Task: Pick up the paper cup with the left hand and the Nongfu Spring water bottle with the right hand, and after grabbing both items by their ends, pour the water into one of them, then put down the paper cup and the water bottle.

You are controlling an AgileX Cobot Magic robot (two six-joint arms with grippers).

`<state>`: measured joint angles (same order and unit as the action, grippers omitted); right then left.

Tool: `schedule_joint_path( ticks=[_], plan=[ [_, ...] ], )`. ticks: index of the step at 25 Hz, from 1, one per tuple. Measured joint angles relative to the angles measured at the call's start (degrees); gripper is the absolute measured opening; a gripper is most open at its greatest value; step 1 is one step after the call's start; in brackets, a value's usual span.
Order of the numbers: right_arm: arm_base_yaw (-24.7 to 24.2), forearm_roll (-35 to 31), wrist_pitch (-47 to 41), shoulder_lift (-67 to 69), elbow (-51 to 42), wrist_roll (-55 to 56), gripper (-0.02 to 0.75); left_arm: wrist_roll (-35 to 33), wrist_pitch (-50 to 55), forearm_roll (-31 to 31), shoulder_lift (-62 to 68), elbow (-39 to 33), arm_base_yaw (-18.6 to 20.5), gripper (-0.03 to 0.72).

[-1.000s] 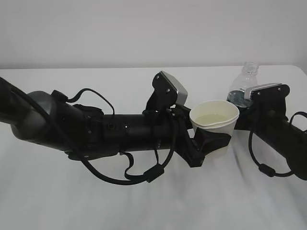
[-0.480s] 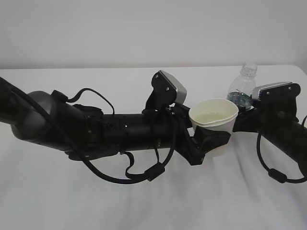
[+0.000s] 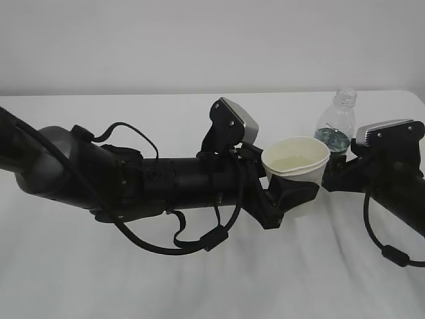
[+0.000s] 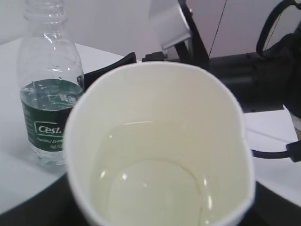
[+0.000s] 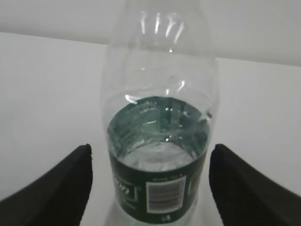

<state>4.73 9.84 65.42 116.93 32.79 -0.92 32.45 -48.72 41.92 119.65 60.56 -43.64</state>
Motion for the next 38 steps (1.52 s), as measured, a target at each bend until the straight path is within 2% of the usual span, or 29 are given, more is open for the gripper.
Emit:
schedule_joint_path(
  ticks=[15, 21, 27, 38],
  plan=[
    [0.00, 0.32, 0.00, -10.59, -12.29, 0.22, 0.587, -0.24, 0.00, -1.21, 0.00, 0.00, 0.00, 0.475],
    [0.00, 0.71, 0.00, -17.82, -16.53, 0.22, 0.587, -4.95, -0.75, -5.49, 0.10, 0.00, 0.00, 0.475],
    [0.00, 1.87, 0.00, -24.48, -19.09, 0.22, 0.587, -12.96, -2.78, -7.94, 0.10, 0.00, 0.00, 0.475],
    [0.00, 2.92, 0.00, -25.45, -19.33, 0.22, 0.587, -14.09, -2.78, -8.85, 0.10, 0.00, 4.12, 0.475]
  ],
)
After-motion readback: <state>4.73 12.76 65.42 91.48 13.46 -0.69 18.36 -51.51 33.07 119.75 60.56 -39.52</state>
